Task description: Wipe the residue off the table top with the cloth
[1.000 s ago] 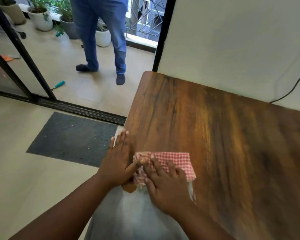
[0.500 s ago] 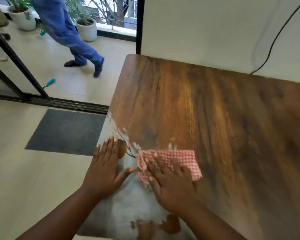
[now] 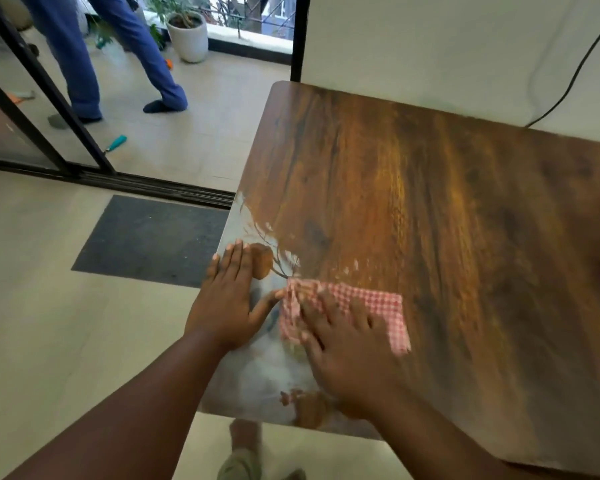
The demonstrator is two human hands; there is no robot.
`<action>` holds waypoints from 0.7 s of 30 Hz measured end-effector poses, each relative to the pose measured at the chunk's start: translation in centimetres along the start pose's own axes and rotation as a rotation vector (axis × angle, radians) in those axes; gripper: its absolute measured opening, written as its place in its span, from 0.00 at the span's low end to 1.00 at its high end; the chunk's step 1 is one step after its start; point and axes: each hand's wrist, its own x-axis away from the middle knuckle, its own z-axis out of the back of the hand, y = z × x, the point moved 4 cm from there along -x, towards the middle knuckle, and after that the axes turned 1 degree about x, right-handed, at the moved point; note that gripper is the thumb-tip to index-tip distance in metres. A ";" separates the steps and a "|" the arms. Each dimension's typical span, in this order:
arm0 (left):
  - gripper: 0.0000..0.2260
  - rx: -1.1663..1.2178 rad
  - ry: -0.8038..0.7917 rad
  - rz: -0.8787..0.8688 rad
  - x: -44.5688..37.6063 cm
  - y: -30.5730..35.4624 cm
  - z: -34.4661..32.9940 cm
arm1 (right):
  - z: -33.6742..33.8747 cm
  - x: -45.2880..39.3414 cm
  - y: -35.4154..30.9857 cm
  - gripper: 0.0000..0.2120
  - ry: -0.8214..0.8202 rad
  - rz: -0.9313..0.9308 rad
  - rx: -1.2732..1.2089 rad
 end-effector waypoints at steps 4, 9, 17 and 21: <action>0.43 -0.004 -0.021 0.022 -0.2 -0.1 -0.1 | -0.9 4.7 4.3 0.25 -0.089 -0.105 -0.030; 0.43 -0.019 -0.040 0.032 -0.3 0.0 0.0 | 1.4 -2.5 8.6 0.29 -0.050 -0.321 -0.036; 0.45 0.012 -0.048 -0.005 -0.1 0.1 0.1 | -0.9 4.4 -0.7 0.25 0.004 -0.122 -0.021; 0.45 -0.002 -0.062 0.002 0.0 0.1 0.3 | -3.0 10.2 6.9 0.29 -0.049 -0.357 -0.050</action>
